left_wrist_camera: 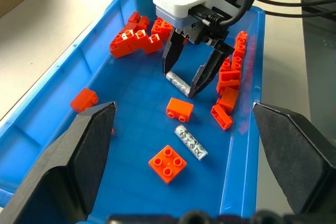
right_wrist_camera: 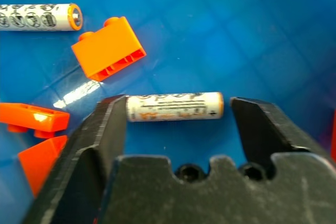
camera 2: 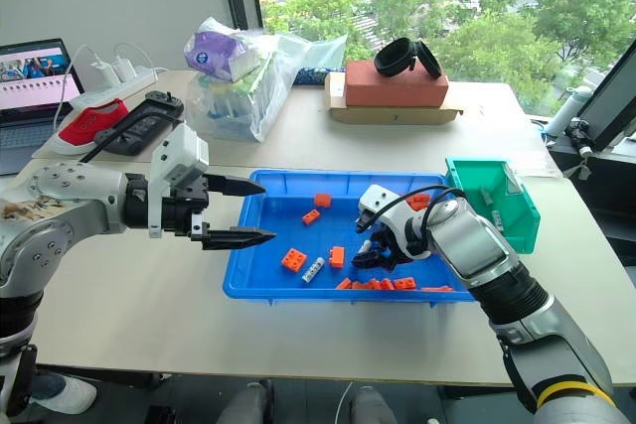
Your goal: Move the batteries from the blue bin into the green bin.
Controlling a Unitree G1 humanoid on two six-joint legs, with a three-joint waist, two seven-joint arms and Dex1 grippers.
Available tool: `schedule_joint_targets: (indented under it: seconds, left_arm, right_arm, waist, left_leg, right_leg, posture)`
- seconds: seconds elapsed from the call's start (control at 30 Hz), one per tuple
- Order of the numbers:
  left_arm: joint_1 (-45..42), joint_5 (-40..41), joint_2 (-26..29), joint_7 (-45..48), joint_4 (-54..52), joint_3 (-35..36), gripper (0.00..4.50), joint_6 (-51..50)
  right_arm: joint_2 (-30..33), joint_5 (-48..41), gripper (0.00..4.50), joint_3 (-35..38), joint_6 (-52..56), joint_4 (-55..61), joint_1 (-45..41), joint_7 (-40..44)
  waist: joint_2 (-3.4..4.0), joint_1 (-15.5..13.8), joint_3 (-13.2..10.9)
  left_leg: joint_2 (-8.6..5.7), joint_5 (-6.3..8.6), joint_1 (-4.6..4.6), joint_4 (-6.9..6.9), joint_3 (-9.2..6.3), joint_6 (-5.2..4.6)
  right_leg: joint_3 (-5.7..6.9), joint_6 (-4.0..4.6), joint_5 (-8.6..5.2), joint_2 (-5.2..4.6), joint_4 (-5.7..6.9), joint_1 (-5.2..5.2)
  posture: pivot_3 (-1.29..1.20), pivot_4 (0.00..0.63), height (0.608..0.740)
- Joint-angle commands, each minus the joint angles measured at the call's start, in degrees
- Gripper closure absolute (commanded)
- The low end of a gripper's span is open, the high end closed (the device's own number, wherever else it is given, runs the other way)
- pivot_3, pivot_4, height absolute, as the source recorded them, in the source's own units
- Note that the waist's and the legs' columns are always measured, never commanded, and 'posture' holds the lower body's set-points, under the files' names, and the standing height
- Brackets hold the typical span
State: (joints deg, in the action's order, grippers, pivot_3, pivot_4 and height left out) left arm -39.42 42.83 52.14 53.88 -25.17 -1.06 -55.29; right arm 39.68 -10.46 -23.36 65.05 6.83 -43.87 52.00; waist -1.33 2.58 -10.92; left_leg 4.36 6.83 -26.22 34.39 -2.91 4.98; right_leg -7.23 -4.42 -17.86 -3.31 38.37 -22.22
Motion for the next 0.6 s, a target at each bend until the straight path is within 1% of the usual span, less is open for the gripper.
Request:
schedule_joint_targets:
  seconds: [0.03, 0.1, 0.2, 0.27, 0.33, 0.47, 0.6]
  left_arm:
    - [-1.03, -0.20, 0.08, 0.29, -0.76, 0.80, 0.00, 0.96]
    - [-1.00, -0.10, 0.11, 0.26, -0.90, 0.91, 0.00, 0.84]
    - [-1.02, -0.04, 0.12, 0.24, -0.91, 1.01, 0.00, 0.78]
    - [-1.06, -0.26, -0.21, 0.22, -0.78, 0.92, 0.00, 1.29]
    - [-1.41, -0.76, -1.15, -0.14, -0.55, 0.70, 0.00, 2.30]
    - [-2.50, -1.31, -2.82, -0.50, 0.31, 0.13, 0.00, 2.58]
    - [-3.09, -1.06, -3.41, -0.44, 0.72, 0.04, 0.00, 1.89]
  right_arm:
    - [0.38, -1.77, 1.94, 2.73, 0.77, 0.87, -0.81, 0.23]
    - [0.58, -3.90, 1.94, 6.29, 1.14, 1.33, -2.23, 1.03]
    - [2.84, -7.58, 1.94, 13.06, 0.49, 0.64, -4.71, 3.20]
    - [5.03, -7.70, 1.94, 16.54, -1.90, -2.43, -7.04, 3.24]
    - [6.64, -5.84, 1.94, 18.84, -5.18, -7.63, -10.12, 1.05]
    - [8.88, -0.15, 1.94, 19.66, -9.78, -20.11, -15.54, -5.35]
    - [9.68, 3.32, 1.94, 19.53, -12.05, -30.18, -17.14, -9.16]
  waist:
    - [0.00, 0.00, 0.00]
    - [0.00, -0.01, 0.00]
    - [0.02, -0.04, -0.02]
    - [0.02, -0.11, -0.03]
    - [0.02, -0.15, -0.03]
    - [0.01, -0.11, -0.02]
    - [0.01, 0.07, -0.02]
  left_leg:
    - [0.00, 0.00, 0.00, 0.00, 0.00, 0.00]
    - [0.00, 0.00, 0.00, 0.00, 0.00, 0.00]
    - [0.00, 0.00, -0.02, 0.00, 0.00, 0.00]
    - [0.00, 0.00, -0.03, 0.01, 0.00, 0.00]
    - [-0.01, 0.00, -0.04, 0.01, 0.00, 0.00]
    - [-0.01, 0.00, -0.04, -0.02, 0.00, 0.00]
    - [-0.01, 0.00, -0.04, -0.09, 0.01, 0.00]
  right_leg:
    - [0.00, 0.00, 0.00, 0.00, 0.00, 0.00]
    - [0.00, 0.00, 0.00, 0.00, 0.00, 0.00]
    - [0.00, 0.00, 0.00, 0.00, 0.00, -0.02]
    - [0.00, 0.00, 0.00, 0.00, 0.00, -0.02]
    - [0.01, 0.00, 0.00, -0.01, -0.02, -0.01]
    - [0.03, 0.00, 0.00, -0.02, -0.08, -0.01]
    - [0.01, 0.01, 0.00, -0.02, -0.13, -0.03]
  posture:
    - [0.00, 0.150, 0.740]
    - [0.00, 0.150, 0.740]
    - [0.00, 0.150, 0.740]
    - [0.00, 0.150, 0.740]
    - [0.00, 0.150, 0.740]
    - [0.00, 0.150, 0.740]
    - [0.00, 0.150, 0.740]
